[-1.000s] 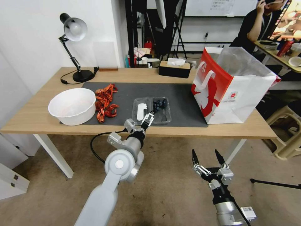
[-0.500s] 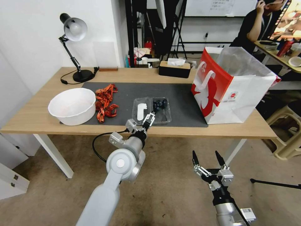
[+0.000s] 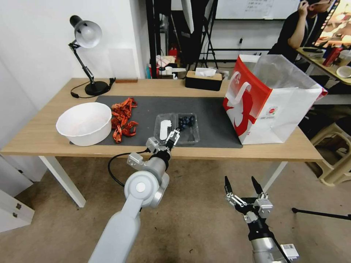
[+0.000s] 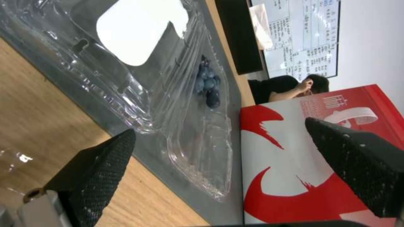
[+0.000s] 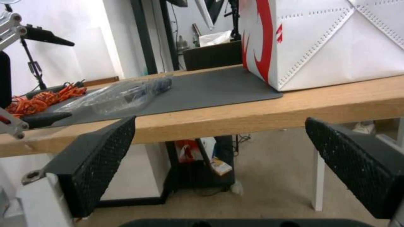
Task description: Close the takeout container lid, then place the container into the takeout bag.
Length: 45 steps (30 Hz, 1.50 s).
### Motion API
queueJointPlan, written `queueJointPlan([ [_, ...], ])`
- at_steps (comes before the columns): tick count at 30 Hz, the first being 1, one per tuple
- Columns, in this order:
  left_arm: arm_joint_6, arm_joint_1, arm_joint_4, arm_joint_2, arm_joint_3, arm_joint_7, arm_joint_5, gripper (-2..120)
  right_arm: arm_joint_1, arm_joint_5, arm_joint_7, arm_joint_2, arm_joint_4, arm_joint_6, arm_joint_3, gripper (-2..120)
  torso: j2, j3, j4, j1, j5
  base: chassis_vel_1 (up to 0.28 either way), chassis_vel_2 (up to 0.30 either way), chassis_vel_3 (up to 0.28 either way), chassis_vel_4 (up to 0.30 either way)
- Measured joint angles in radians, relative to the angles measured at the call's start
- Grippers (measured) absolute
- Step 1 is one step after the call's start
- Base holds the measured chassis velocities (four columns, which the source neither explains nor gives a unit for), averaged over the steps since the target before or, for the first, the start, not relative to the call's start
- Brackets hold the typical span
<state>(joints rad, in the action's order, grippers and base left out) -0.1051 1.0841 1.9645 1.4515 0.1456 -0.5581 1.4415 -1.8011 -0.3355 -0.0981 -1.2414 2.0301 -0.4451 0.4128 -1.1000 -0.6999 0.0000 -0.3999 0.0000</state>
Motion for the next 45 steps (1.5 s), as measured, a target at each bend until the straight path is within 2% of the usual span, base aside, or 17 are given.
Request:
queueJointPlan([
  [36,0.003,-0.036,-0.043,0.01,0.008,-0.013,0.001,100,-0.028,0.017,0.0,-0.016,0.011,-0.018,0.002,100,0.0,0.0,0.0,0.0,0.0,0.0,0.0,0.0,0.0],
  [45,0.022,-0.041,-0.052,0.011,0.011,0.021,-0.003,100,-0.034,0.022,0.003,-0.02,0.01,-0.024,0.003,100,0.0,0.0,0.0,0.0,0.0,0.0,0.0,0.0,0.0],
])
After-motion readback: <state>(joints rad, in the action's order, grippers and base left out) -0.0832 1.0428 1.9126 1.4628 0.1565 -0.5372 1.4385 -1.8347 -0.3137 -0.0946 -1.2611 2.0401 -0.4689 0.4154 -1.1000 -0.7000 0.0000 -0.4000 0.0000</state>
